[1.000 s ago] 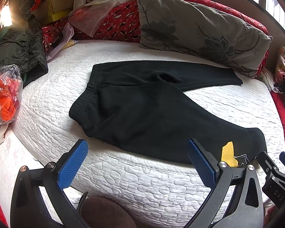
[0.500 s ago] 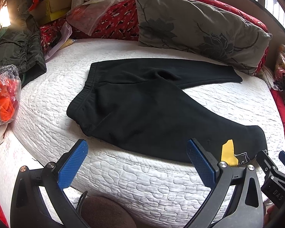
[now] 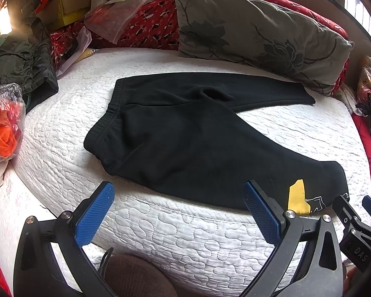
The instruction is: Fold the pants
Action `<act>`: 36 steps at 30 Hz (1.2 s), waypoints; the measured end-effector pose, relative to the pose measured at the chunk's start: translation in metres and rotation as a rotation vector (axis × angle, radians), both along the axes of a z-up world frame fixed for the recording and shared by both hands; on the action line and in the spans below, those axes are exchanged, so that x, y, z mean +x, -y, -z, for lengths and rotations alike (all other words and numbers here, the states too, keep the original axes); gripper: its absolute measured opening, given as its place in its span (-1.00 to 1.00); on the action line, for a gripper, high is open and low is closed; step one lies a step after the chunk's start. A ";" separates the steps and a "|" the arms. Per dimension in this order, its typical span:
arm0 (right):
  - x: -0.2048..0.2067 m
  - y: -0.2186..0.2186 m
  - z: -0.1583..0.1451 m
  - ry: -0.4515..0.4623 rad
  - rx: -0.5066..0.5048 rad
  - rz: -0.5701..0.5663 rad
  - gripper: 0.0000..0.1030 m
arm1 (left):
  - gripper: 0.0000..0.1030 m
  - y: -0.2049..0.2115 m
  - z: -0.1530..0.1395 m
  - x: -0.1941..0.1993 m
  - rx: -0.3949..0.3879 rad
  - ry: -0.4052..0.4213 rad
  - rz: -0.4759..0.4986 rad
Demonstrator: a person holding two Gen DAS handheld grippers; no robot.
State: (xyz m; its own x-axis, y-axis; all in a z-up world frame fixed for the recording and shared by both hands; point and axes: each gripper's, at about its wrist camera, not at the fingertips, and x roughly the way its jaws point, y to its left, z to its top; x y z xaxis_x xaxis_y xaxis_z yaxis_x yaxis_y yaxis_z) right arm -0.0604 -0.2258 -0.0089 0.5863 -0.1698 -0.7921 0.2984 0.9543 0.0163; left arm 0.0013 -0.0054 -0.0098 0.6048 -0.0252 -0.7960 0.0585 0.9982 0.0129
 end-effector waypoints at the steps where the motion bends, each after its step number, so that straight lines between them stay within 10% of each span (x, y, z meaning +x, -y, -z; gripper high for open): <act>1: 0.000 0.000 0.000 -0.001 0.000 0.000 0.99 | 1.00 0.000 0.000 0.000 0.000 -0.001 0.000; 15: 0.033 0.028 -0.010 -0.009 0.048 -0.018 0.99 | 1.00 -0.017 0.000 0.050 0.009 -0.085 -0.028; 24: 0.160 0.136 -0.030 -0.015 0.067 0.042 0.97 | 1.00 -0.098 -0.011 0.184 -0.092 -0.261 -0.111; 28: 0.228 0.166 -0.009 -0.062 0.063 0.041 0.97 | 1.00 -0.136 0.003 0.238 -0.240 -0.387 -0.149; 36: 0.309 0.186 0.037 -0.119 0.014 -0.016 0.91 | 1.00 -0.150 0.044 0.292 -0.242 -0.489 -0.175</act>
State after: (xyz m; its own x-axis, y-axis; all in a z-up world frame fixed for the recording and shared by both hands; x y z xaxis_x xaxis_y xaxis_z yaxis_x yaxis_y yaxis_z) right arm 0.2488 -0.4122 -0.0456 0.4903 -0.1494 -0.8587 0.2841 0.9588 -0.0047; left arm 0.2937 0.1441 -0.0539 0.1787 -0.1739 -0.9684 -0.1661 0.9648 -0.2039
